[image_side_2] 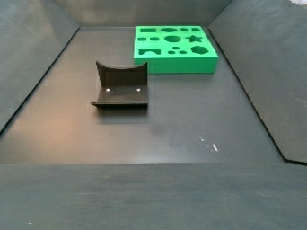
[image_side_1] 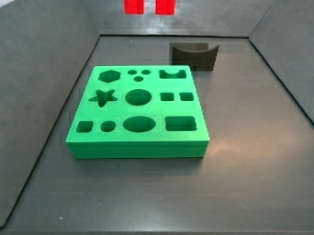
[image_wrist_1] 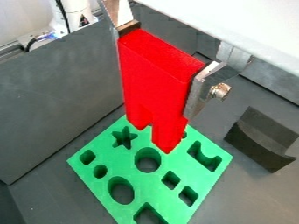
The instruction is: Insert the double-square object.
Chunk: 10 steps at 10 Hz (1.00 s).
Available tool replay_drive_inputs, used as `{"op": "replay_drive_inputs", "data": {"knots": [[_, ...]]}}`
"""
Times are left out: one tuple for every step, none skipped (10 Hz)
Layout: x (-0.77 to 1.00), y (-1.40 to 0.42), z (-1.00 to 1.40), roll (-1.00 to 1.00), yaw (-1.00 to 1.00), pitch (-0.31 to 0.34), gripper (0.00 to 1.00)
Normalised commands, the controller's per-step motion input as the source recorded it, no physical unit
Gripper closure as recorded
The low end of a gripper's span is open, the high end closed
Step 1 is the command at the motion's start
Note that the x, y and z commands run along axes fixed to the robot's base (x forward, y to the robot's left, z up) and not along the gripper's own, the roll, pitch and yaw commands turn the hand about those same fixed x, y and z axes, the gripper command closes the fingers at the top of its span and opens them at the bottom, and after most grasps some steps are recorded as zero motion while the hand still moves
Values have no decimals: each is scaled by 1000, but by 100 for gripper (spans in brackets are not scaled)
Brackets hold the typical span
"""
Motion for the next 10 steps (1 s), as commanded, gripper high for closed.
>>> {"op": "replay_drive_inputs", "data": {"knots": [[97, 0, -549, 91, -120, -17, 100], [74, 0, -957, 173, -43, -59, 100], [0, 0, -1000, 150, 0, -49, 100], [14, 0, -977, 187, 0, -31, 100], [174, 0, -823, 197, 0, 6, 100], [560, 0, -651, 150, 0, 0, 100], [731, 0, -574, 174, 0, 13, 100], [720, 0, -594, 140, 6, 0, 100], [663, 23, -571, 79, 0, 0, 100], [503, 31, -523, 41, 0, -29, 100]]}}
